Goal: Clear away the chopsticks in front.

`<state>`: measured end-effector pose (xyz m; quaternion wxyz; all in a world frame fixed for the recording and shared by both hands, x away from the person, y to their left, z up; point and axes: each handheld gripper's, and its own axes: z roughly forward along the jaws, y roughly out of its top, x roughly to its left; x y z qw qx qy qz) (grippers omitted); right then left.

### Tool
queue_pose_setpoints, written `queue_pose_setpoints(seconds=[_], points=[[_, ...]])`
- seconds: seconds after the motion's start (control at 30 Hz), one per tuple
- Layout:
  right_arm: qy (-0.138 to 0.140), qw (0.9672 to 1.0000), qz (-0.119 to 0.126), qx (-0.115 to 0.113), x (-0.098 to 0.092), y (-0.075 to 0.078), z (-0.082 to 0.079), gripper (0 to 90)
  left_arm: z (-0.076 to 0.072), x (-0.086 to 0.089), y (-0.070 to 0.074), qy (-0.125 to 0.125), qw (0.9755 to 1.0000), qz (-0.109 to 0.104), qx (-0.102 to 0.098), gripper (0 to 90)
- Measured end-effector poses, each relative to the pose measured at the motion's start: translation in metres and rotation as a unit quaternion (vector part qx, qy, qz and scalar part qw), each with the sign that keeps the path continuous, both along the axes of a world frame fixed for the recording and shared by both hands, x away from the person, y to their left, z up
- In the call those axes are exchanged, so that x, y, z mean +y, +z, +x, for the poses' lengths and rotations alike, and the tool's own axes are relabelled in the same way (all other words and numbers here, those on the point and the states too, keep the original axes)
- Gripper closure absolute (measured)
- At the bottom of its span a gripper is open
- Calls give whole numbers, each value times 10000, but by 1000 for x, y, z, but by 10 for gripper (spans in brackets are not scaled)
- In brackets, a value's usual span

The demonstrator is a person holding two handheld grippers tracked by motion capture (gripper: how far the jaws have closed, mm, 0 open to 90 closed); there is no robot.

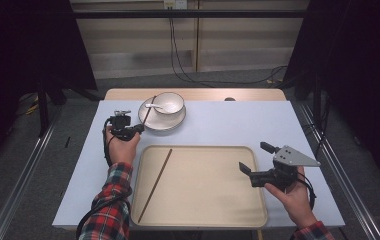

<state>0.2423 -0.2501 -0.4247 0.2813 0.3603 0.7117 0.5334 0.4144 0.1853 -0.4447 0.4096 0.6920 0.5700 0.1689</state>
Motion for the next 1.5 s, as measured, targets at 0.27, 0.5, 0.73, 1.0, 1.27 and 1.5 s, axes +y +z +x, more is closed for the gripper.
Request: queue_pose_setpoints(seconds=[0.27,0.5,0.73,1.0,1.27,1.5], points=[[30,10000,-25,-31,1,0,0,15,-16,11,-3,100,9998,-171,47,856],[28,10000,-18,-19,0,0,0,17,-30,17,-1,165,9995,-280,36,856],[14,10000,-23,-24,1,0,-1,16,-46,25,1,211,9992,-324,28,855],[53,10000,4,-33,2,1,-1,17,-66,30,2,264,9989,-383,44,855],[101,9999,-14,-19,3,0,0,15,-88,35,-3,256,9980,-573,117,855],[74,10000,4,-22,4,0,0,11,-107,35,-5,188,9974,-668,194,855]])
